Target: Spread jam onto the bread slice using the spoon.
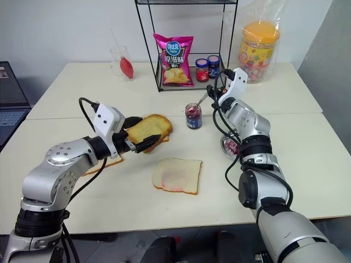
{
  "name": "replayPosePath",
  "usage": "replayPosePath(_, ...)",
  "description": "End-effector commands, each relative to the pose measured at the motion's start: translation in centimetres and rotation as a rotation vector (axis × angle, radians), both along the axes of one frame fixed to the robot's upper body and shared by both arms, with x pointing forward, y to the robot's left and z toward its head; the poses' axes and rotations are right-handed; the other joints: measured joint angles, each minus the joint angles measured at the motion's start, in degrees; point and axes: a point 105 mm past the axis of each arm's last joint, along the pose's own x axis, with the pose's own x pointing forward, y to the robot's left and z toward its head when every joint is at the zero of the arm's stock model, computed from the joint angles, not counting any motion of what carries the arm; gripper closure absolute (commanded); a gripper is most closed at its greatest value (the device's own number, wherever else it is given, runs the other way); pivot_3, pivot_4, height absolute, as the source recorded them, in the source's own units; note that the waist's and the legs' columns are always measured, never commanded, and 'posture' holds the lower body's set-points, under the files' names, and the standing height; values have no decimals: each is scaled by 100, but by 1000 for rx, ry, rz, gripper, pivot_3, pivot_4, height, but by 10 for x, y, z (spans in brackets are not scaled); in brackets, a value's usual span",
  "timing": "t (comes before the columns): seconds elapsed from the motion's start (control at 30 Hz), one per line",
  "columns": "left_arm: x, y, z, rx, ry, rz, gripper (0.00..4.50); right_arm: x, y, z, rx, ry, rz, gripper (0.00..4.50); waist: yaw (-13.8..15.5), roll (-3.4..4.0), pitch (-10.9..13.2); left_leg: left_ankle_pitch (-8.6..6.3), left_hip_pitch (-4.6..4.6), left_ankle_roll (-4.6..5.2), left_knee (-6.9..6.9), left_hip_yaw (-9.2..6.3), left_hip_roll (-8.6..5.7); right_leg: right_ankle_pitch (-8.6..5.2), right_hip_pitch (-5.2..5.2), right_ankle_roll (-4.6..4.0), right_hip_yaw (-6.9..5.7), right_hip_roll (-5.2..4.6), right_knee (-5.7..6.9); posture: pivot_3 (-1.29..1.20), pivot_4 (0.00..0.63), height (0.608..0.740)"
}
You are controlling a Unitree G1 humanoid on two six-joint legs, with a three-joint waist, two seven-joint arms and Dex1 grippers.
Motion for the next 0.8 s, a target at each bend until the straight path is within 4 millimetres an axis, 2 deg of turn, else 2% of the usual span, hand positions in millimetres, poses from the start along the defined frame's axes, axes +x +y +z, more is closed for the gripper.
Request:
replayPosePath(0.03, -1, -6, 13, 6, -60, -29, 0, 0, -2, 18, 74, -20, -4, 4471, 0, 0, 0, 0, 0, 0, 0, 0, 0, 0, 0, 0, 0, 0, 0, 0, 150, 740)
replayPosePath(0.47, 1, -8, 14, 5, -66, -39, 0, 1, -11, 28, 172, 4, -28, 4471, 1, 0, 0, 0, -1, 0, 0, 1, 0, 0, 0, 0, 0, 0, -1, 0, 150, 740)
replayPosePath(0.8, 2, -8, 15, 0, -70, -38, 0, -1, -26, 32, 251, 23, -60, 4471, 0, 0, 0, 0, -1, 0, -1, 0, 0, 0, 0, 0, 0, 0, -1, 0, 150, 740)
